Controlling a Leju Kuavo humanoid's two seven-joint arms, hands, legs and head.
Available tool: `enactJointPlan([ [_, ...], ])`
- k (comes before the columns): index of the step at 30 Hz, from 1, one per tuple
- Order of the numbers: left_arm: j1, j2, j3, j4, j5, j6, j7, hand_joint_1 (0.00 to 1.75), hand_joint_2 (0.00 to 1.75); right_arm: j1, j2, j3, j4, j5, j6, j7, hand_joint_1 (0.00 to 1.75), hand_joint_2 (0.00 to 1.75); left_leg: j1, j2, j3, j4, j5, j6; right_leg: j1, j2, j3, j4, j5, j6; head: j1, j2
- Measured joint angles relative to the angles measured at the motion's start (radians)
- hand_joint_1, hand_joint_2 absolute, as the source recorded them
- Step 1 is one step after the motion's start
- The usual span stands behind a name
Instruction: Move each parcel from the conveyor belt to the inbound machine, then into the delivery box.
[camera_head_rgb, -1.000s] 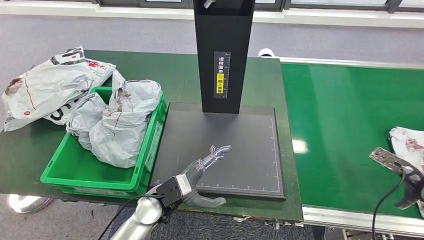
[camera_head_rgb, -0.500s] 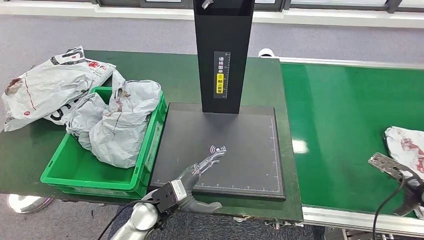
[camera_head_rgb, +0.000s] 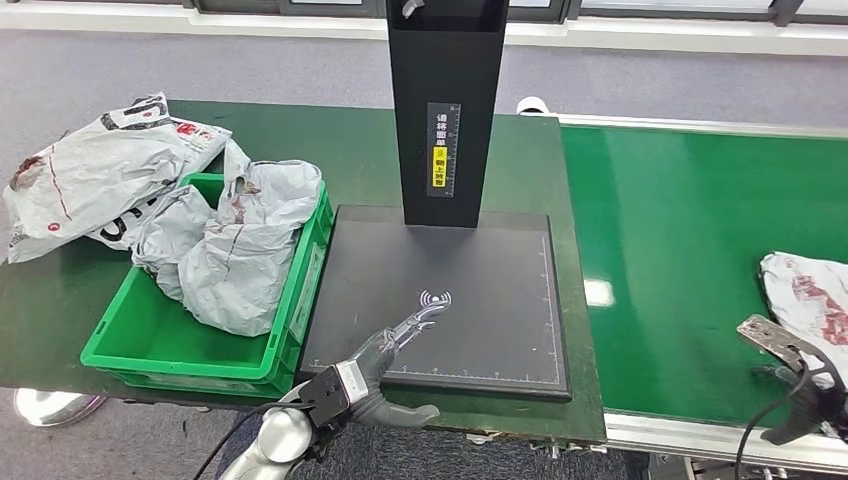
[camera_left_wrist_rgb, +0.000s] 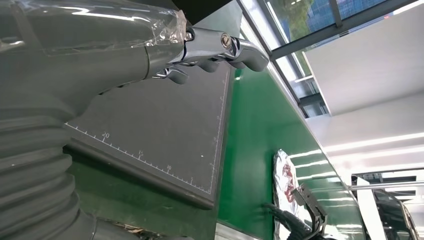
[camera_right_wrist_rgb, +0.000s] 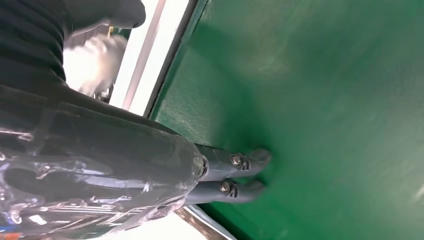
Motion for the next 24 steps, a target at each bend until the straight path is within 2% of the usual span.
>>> enactJointPlan([
  [4, 0.000, 0.000, 0.000, 0.001, 0.000, 0.000, 0.000, 0.00, 1.75, 0.009, 0.003, -0.029, 0.004, -0.030, -0.016, 0.045, 0.00, 1.75, 0.000, 0.000, 0.000, 0.000, 0.000, 0.000, 0.000, 0.000, 0.001, 0.000, 0.000, 0.000, 0.000, 0.000],
  [12, -0.001, -0.004, 0.000, 0.003, 0.000, 0.006, 0.002, 0.00, 1.75, 0.017, 0.024, -0.068, 0.005, -0.042, -0.048, 0.077, 0.00, 1.75, 0.000, 0.000, 0.002, 0.001, -0.001, 0.002, 0.000, 0.000, 0.004, -0.001, 0.000, 0.002, 0.000, 0.000],
  [18, -0.001, -0.011, 0.000, 0.004, -0.002, 0.008, 0.004, 0.00, 1.75, 0.016, 0.044, -0.102, 0.005, -0.071, -0.103, 0.151, 0.00, 1.75, 0.000, -0.001, 0.005, 0.002, -0.001, 0.004, 0.000, -0.002, 0.008, -0.003, -0.001, 0.004, 0.000, 0.000],
  [21, -0.001, -0.013, 0.000, 0.007, -0.003, 0.009, 0.006, 0.00, 1.75, 0.017, 0.051, -0.117, 0.005, -0.075, -0.110, 0.145, 0.00, 1.75, 0.000, -0.002, 0.005, 0.002, -0.001, 0.005, 0.000, -0.002, 0.010, -0.003, -0.001, 0.005, 0.000, 0.000],
  [24, -0.002, -0.014, 0.000, 0.012, -0.003, 0.011, 0.006, 0.00, 1.75, 0.019, 0.051, -0.124, 0.005, -0.072, -0.094, 0.102, 0.00, 1.75, 0.000, -0.001, 0.005, 0.003, -0.002, 0.006, 0.000, -0.002, 0.010, -0.004, 0.000, 0.006, 0.000, 0.000],
])
